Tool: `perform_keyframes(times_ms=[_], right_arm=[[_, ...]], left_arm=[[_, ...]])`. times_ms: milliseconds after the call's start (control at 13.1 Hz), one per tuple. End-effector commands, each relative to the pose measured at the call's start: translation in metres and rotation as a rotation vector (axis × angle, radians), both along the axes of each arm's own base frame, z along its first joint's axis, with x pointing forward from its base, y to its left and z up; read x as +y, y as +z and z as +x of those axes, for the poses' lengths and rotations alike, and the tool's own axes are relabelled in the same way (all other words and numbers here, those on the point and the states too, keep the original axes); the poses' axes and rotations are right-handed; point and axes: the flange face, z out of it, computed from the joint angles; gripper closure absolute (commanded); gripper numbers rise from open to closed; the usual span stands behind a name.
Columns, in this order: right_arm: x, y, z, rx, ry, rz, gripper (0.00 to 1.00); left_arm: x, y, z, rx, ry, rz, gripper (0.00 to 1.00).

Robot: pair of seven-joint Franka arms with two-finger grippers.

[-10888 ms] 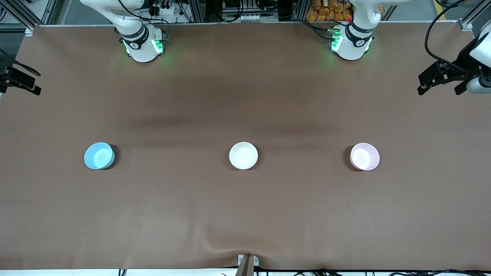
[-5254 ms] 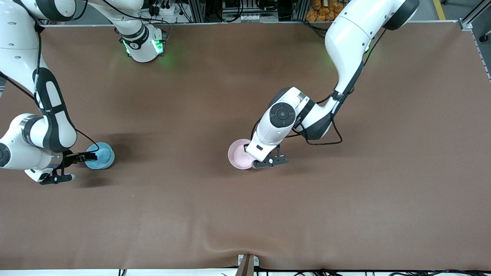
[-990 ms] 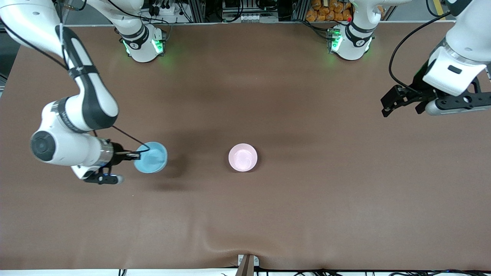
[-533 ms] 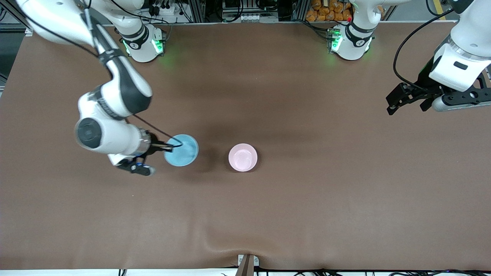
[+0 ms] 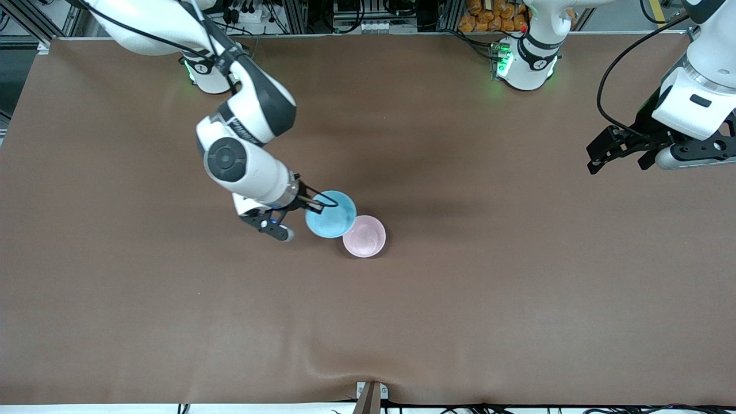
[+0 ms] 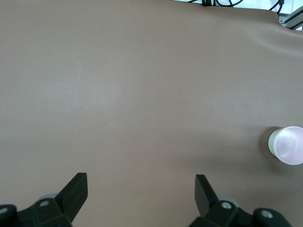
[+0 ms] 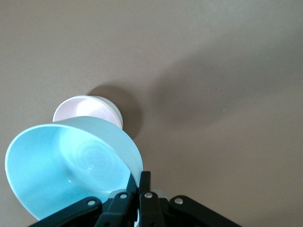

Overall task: Stack pink and blue bowls on white bowl
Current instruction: 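Lower the blue bowl into the pink bowl with the right gripper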

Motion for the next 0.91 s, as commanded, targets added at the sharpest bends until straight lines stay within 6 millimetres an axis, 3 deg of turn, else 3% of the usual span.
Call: perform_keyframes(times_ms=[0, 152, 533, 838], right_arm=[[0.023, -0.014, -0.001, -0.002, -0.047, 0.027, 1.00], [0.044, -0.029, -0.006, -0.009, -0.102, 0.048, 1.00], [0.055, -0.052, -0.005, 0.001, -0.105, 0.062, 1.00], [0.061, -0.063, -0.007, -0.009, -0.105, 0.073, 1.00]], left_arm=[[0.000, 0.006, 0.002, 0.005, -0.011, -0.016, 0.00], [0.000, 0.006, 0.003, 0.006, -0.015, -0.018, 0.00], [-0.001, 0.002, 0.005, 0.012, -0.013, -0.019, 0.00], [0.003, 0.016, 0.008, -0.002, -0.059, -0.003, 0.00]])
